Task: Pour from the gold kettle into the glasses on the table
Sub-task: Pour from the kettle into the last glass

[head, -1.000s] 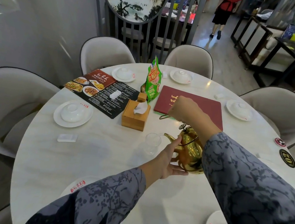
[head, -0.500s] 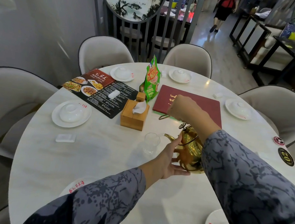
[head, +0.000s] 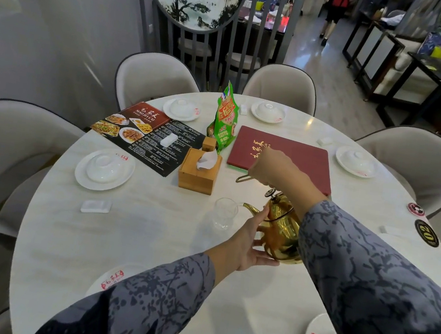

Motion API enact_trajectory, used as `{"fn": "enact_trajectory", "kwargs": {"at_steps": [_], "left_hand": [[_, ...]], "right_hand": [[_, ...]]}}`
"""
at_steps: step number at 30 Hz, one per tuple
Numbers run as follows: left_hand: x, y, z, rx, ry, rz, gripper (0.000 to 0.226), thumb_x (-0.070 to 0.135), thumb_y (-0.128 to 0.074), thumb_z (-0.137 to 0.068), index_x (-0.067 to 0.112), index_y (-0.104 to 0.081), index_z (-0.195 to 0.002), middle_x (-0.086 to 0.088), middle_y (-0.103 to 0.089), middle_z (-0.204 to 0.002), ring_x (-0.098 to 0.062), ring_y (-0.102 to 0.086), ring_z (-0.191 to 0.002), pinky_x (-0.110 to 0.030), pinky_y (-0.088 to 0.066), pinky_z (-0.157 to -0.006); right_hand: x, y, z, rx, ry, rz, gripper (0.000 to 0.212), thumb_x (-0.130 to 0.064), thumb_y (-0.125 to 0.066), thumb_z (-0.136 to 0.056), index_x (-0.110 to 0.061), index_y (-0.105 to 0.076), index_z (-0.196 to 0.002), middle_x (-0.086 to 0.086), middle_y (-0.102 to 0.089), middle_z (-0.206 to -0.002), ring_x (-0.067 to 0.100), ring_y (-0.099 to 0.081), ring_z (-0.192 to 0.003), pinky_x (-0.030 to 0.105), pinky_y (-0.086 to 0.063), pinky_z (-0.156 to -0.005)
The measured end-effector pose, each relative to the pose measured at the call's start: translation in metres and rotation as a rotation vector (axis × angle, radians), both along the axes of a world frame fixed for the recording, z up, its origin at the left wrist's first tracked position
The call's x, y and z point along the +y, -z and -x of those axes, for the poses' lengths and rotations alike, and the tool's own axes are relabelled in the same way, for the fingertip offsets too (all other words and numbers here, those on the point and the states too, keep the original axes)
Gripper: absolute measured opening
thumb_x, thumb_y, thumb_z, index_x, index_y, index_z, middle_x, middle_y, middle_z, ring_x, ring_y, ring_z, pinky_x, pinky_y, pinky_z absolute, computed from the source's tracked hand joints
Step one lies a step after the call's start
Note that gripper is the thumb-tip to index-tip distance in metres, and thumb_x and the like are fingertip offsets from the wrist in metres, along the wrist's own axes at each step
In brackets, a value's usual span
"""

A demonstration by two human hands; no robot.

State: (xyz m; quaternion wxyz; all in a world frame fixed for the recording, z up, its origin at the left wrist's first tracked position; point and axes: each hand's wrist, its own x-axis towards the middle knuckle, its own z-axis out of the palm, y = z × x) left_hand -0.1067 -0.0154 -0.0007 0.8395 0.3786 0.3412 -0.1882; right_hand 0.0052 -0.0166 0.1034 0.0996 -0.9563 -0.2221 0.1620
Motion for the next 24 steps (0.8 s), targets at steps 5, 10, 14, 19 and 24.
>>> {"fn": "enact_trajectory", "kwargs": {"at_steps": [5,10,14,19,24], "left_hand": [[0.002,0.011,0.002,0.005,0.023,-0.028,0.077,0.067,-0.066,-0.074,0.029,-0.038,-0.135,-0.013,-0.041,-0.147,-0.041,-0.046,-0.13,-0.054,-0.054,-0.093],[0.007,0.02,0.003,0.021,0.05,-0.091,0.079,0.069,-0.065,-0.075,0.03,-0.036,-0.137,-0.013,-0.042,-0.146,-0.04,-0.049,-0.128,-0.051,-0.054,-0.094],[0.01,0.025,0.005,0.034,0.073,-0.164,0.07,0.068,-0.065,-0.075,0.03,-0.037,-0.126,-0.012,-0.045,-0.143,-0.04,-0.049,-0.128,-0.05,-0.055,-0.093],[0.011,0.033,0.007,0.023,0.052,-0.282,0.08,0.069,-0.069,-0.07,0.022,-0.042,-0.129,-0.009,-0.054,-0.13,-0.035,-0.057,-0.113,-0.05,-0.058,-0.086],[0.006,0.028,0.011,0.029,0.014,-0.367,0.079,0.067,-0.072,-0.068,0.023,-0.041,-0.126,-0.01,-0.053,-0.135,-0.035,-0.056,-0.118,-0.047,-0.059,-0.081]], "right_hand": [[-0.003,0.014,-0.002,0.029,0.013,-0.052,0.023,-0.003,-0.053,-0.086,-0.01,-0.044,-0.066,0.005,-0.045,-0.063,0.022,-0.04,-0.054,0.03,-0.031,-0.047],[-0.011,0.03,-0.004,0.031,0.058,-0.124,0.033,-0.007,-0.054,-0.087,-0.013,-0.038,-0.059,0.003,-0.037,-0.056,0.019,-0.031,-0.05,0.031,-0.028,-0.047],[-0.023,0.039,-0.001,0.033,0.091,-0.219,0.03,-0.012,-0.058,-0.09,-0.007,-0.051,-0.062,0.004,-0.04,-0.053,0.018,-0.03,-0.049,0.03,-0.029,-0.047],[-0.044,0.039,0.007,0.065,0.073,-0.361,0.029,-0.012,-0.057,-0.095,0.007,-0.078,-0.098,0.017,-0.069,-0.066,0.016,-0.035,-0.047,0.023,-0.03,-0.043],[-0.067,0.026,0.011,0.097,0.051,-0.415,0.025,-0.018,-0.058,-0.1,-0.011,-0.081,-0.109,-0.006,-0.067,-0.066,0.005,-0.04,-0.034,0.017,-0.035,-0.038]]}}
